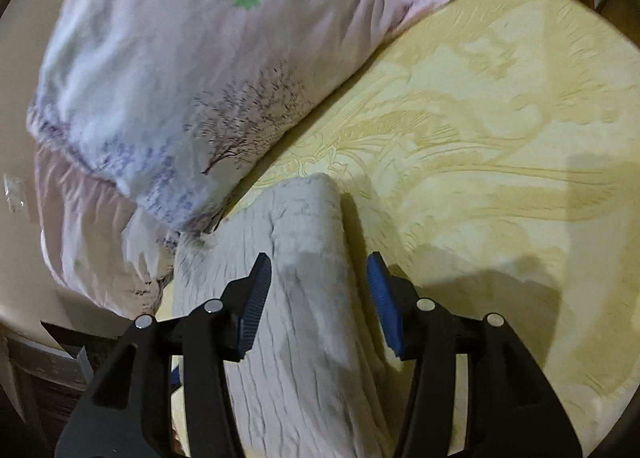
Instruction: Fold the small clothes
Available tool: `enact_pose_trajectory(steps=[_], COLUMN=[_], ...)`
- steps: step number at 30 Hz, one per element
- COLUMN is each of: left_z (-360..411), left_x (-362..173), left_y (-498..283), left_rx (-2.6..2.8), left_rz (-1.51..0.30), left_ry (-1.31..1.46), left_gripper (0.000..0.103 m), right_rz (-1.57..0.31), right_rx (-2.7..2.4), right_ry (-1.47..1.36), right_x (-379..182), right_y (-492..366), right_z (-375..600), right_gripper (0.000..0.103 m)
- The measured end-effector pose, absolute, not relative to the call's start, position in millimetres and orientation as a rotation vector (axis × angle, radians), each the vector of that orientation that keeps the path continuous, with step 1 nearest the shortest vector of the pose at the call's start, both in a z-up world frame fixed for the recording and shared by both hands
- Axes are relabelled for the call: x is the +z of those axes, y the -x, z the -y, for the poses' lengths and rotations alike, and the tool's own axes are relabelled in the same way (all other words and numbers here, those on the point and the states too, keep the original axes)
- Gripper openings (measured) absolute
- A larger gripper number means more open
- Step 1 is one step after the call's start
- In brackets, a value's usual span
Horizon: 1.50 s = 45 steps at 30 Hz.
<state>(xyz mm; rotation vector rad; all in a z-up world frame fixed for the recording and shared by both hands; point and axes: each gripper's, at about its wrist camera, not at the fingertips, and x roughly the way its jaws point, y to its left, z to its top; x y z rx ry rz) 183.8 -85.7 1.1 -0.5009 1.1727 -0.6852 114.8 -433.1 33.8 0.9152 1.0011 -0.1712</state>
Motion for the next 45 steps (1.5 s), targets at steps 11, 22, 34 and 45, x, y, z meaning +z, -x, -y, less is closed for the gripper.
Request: enact_pose_trajectory(steps=[11, 22, 34, 45], left_z=[104.7, 105.8, 112.5, 114.4], left_x=[-8.0, -6.7, -8.4, -7.2], left_y=[-189.2, -185.7, -181.6, -189.0], left_rx=[-0.670, -0.664, -0.638, -0.637], left_rz=[-1.220, -1.221, -1.214, -1.222], left_ry=[0.460, 0.477, 0.420, 0.426], left_gripper=[0.084, 0.083, 0.079, 0.080], right_rz=[-0.775, -0.980, -1.002, -0.901], right_rx=[-0.138, -0.245, -0.050, -0.075], right_ry=[-0.622, -0.581, -0.443, -0.741], right_x=[79.5, 48.1, 42.1, 53.7], right_y=[-120.5, -132.7, -70.7, -68.6], right_z=[412.6, 416.0, 360.2, 414.5], right_gripper=[0.008, 0.022, 0.027, 0.076])
